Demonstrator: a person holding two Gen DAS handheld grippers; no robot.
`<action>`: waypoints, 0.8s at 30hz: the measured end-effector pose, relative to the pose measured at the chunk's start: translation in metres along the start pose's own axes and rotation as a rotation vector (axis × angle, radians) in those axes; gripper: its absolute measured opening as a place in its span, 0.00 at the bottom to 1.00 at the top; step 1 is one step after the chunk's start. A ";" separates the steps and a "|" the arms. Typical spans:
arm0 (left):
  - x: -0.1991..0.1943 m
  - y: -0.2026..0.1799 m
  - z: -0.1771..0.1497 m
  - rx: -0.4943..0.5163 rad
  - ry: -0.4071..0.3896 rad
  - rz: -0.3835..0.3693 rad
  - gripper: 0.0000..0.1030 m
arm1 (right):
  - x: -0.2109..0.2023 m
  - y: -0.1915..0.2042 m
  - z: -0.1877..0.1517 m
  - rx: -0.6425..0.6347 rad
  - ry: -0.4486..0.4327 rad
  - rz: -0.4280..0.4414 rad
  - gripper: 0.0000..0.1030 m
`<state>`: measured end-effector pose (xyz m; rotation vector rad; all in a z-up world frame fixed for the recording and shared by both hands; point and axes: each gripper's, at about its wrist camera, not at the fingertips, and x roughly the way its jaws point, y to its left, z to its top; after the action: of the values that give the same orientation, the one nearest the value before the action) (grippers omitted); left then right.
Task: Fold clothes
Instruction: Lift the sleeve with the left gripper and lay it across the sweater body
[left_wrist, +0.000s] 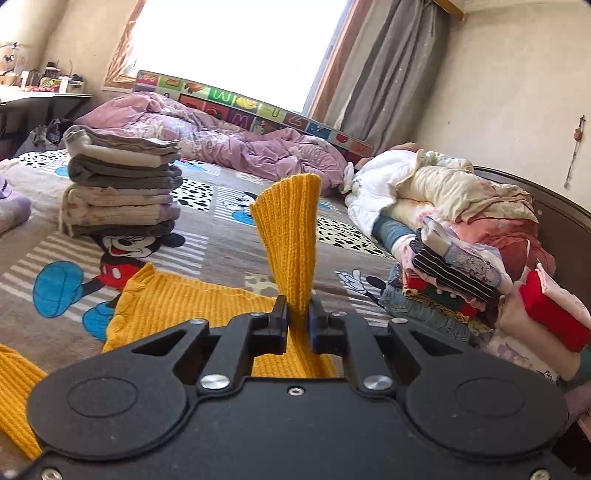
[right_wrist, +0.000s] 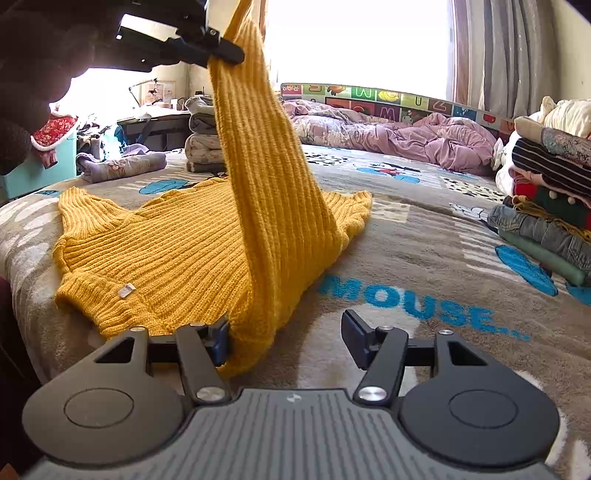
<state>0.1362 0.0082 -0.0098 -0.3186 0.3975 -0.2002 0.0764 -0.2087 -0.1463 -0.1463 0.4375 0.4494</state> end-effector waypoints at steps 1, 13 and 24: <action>-0.004 0.007 -0.001 -0.011 -0.004 0.014 0.09 | 0.001 0.003 0.001 -0.017 -0.005 -0.005 0.58; -0.037 0.070 -0.013 -0.091 -0.024 0.136 0.09 | 0.001 0.021 0.005 -0.116 -0.022 0.007 0.57; -0.043 0.113 -0.036 -0.120 0.002 0.233 0.07 | 0.004 0.032 0.006 -0.167 -0.008 0.028 0.57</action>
<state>0.0973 0.1153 -0.0647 -0.3873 0.4458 0.0519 0.0676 -0.1773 -0.1445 -0.2998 0.3947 0.5138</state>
